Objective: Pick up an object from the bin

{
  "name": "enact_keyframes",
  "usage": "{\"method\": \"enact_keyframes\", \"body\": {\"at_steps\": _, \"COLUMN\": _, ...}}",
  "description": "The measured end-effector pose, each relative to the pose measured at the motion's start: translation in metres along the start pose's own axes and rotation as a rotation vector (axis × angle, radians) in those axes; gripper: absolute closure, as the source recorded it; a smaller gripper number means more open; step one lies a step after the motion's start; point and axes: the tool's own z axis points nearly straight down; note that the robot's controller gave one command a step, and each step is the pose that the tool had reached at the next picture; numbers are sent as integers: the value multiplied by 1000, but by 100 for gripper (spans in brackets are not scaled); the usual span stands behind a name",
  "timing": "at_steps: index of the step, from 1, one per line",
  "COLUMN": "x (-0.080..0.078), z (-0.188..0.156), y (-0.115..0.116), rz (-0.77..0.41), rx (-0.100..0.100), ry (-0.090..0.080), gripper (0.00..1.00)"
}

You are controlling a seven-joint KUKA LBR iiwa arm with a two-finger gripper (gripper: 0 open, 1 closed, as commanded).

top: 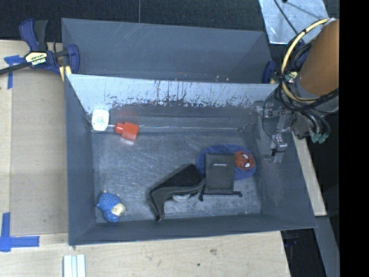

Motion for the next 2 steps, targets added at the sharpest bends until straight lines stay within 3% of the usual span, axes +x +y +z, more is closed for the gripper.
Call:
{"method": "enact_keyframes", "body": {"at_steps": 1, "x": 31, "z": 146, "y": 41, "rz": -456, "rx": -3, "ry": 4, "gripper": 0}}
{"method": "enact_keyframes", "body": {"at_steps": 2, "x": -41, "z": 163, "y": 35, "rz": -775, "rx": -2, "ry": 0, "gripper": 0}}
